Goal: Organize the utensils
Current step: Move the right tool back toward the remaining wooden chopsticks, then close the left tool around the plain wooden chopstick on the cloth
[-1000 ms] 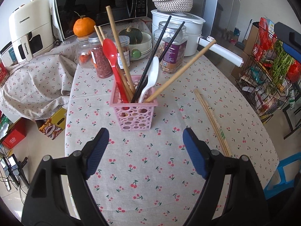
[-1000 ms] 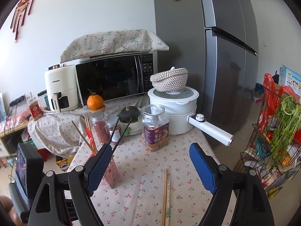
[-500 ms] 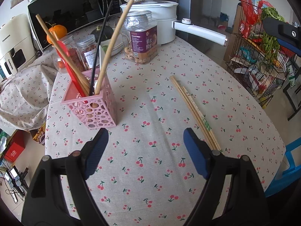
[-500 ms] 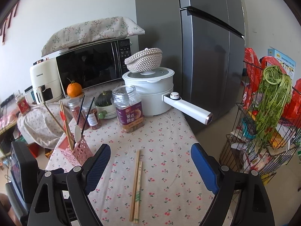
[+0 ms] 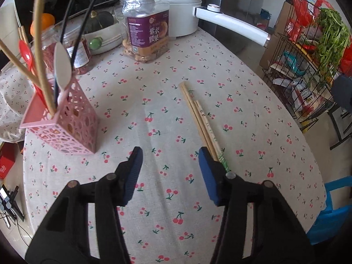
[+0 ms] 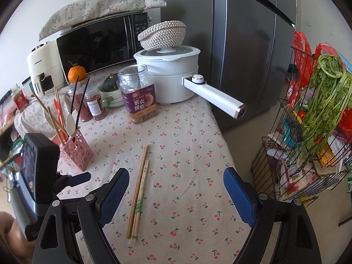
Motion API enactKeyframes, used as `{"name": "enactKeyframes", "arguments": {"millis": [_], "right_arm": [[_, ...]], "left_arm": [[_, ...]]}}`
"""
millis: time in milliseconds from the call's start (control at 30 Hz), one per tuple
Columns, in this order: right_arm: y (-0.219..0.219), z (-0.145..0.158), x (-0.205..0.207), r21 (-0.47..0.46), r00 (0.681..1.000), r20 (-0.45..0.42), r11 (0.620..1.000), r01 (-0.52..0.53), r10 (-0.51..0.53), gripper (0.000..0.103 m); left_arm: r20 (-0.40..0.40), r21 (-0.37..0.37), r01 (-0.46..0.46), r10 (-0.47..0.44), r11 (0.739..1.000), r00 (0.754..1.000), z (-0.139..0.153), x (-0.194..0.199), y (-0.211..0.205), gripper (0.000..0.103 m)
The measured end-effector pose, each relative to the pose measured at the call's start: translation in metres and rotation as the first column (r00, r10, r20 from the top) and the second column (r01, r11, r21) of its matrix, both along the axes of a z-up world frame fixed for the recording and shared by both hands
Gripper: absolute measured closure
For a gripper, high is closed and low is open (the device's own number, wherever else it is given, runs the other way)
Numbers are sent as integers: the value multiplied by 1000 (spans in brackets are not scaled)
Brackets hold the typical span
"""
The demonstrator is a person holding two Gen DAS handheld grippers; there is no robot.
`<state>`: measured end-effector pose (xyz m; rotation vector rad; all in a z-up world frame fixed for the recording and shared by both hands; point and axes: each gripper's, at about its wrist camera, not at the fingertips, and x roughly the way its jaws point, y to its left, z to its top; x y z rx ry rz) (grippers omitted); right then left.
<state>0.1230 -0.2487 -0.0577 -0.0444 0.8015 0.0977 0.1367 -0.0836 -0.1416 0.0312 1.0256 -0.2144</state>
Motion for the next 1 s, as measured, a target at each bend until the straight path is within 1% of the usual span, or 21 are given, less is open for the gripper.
{"name": "enactKeyframes", "arguments": {"millis": [33, 67, 100, 133, 200, 300, 400, 467, 533, 567, 667, 733, 800, 900, 1000], "right_arm": [[-1, -3, 2, -9, 1000, -10, 1000, 4, -4, 14], [-2, -5, 4, -13, 1000, -21, 1000, 8, -9, 14], [-4, -7, 6, -12, 999, -33, 1000, 14, -15, 14], [-6, -10, 7, -9, 999, -44, 1000, 21, -21, 14], [-11, -13, 10, -5, 997, -62, 999, 35, -35, 14], [-18, -17, 13, -4, 996, -79, 999, 45, -45, 14], [-22, -19, 16, -10, 995, -85, 999, 53, -54, 14], [-25, -20, 18, -6, 994, -92, 998, 61, -61, 14], [-27, -21, 20, 6, 993, -99, 998, 68, -67, 14], [-29, -22, 20, 12, 992, -102, 997, 71, -69, 14], [-30, -24, 22, 13, 991, -108, 997, 77, -75, 14], [-30, -25, 23, 12, 991, -114, 997, 77, -75, 14], [-30, -27, 24, 16, 989, -122, 997, 81, -79, 14], [-32, -30, 27, 21, 987, -135, 995, 94, -90, 14], [-32, -30, 28, 17, 986, -138, 995, 101, -97, 14]], "left_arm": [[-24, -23, -3, 2, 1000, 1000, -4, 8, -5, 61], [-41, -43, -9, 7, 999, 999, -7, 17, -9, 65], [-53, -63, -23, 19, 998, 998, -10, 26, -12, 73], [-65, -81, -40, 35, 996, 997, -12, 34, -14, 76], [-90, -106, -69, 59, 992, 994, -18, 49, -17, 77], [-121, -117, -83, 69, 990, 990, -26, 66, -23, 81], [-141, -116, -97, 80, 989, 987, -31, 81, -29, 81], [-172, -130, -112, 89, 985, 981, -36, 90, -29, 81], [-199, -127, -122, 95, 984, 975, -42, 97, -30, 81], [-188, -128, -126, 101, 984, 977, -42, 98, -31, 81], [-191, -117, -128, 104, 985, 976, -42, 109, -29, 82], [-194, -95, -131, 111, 987, 975, -42, 112, -29, 90], [-197, -86, -119, 101, 989, 975, -42, 113, -29, 90], [-185, -64, -93, 80, 994, 980, -38, 107, -29, 91], [-144, -64, -64, 55, 996, 988, -27, 94, -27, 91]]}}
